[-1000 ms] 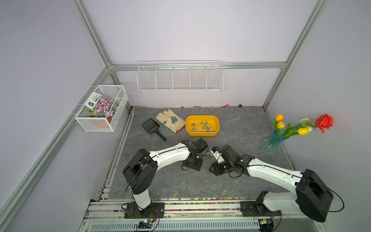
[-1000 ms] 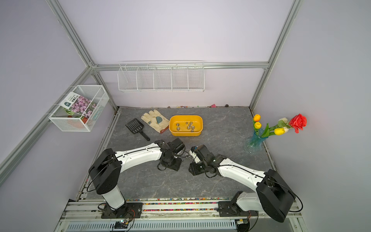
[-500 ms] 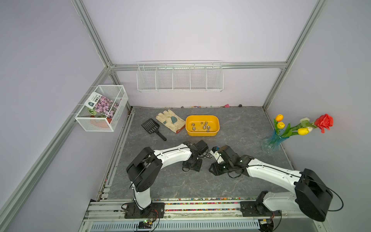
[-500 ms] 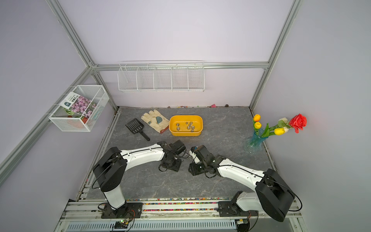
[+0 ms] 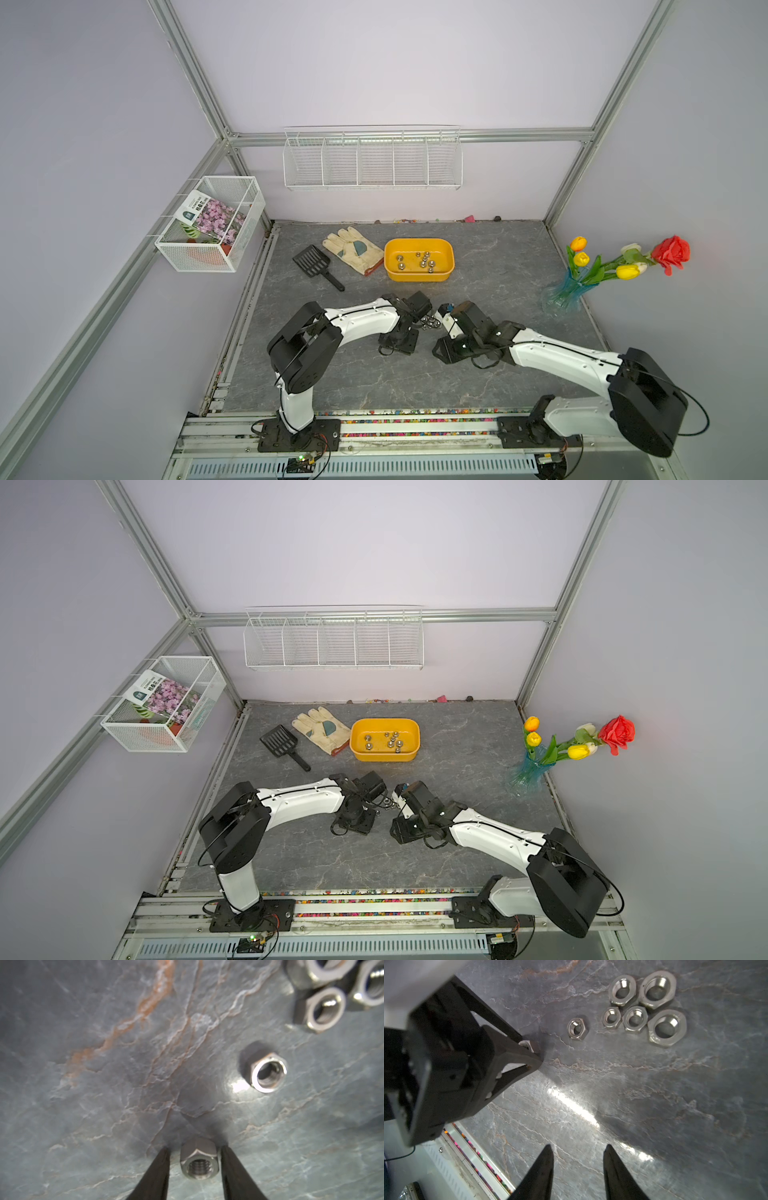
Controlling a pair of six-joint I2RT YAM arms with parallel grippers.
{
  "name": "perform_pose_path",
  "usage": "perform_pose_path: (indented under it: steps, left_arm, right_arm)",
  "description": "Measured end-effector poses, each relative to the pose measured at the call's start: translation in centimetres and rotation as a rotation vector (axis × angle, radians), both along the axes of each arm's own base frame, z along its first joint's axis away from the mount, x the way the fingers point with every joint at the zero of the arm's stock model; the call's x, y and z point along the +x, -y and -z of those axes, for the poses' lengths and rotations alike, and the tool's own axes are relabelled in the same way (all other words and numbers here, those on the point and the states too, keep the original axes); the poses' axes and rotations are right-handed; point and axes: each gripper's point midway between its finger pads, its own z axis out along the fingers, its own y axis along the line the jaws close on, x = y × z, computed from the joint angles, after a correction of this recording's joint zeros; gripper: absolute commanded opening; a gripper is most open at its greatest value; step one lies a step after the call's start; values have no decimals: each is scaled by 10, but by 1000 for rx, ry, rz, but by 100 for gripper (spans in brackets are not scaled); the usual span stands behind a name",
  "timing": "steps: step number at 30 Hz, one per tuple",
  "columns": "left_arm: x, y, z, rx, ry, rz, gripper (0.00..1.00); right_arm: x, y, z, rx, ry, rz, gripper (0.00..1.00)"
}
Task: Put the nuts on the desktop into the storage box
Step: Pick up the nut from the center of the board.
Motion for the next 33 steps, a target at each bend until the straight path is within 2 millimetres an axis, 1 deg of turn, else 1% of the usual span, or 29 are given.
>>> perform_pose_path:
  steps: [7,13,16,18,22,24,28,33]
  left_arm:
    - [3,-1,0,7,15,-10,20]
    - [4,-2,0,12,23,-10,18]
    - [10,-3,-4,29,50,-7,18]
    - [18,-1,-11,40,80,-3,18]
    - [46,13,-40,8,167,2,18]
    - [59,16,-52,-9,202,-2,18]
    - [85,12,-71,-20,253,-18,18]
    - [114,-2,-91,-13,303,-40,18]
  right_arm:
    - [0,0,0,-3,3,0,43]
    - [1,1,0,-7,8,4,43]
    - [2,1,0,-7,12,6,43]
    - [2,0,0,-6,13,6,43]
    - [4,0,-2,-6,22,8,43]
    - [7,-2,-6,0,31,10,43]
    - [17,-6,-17,21,57,20,43]
    - [37,-1,-29,42,86,59,43]
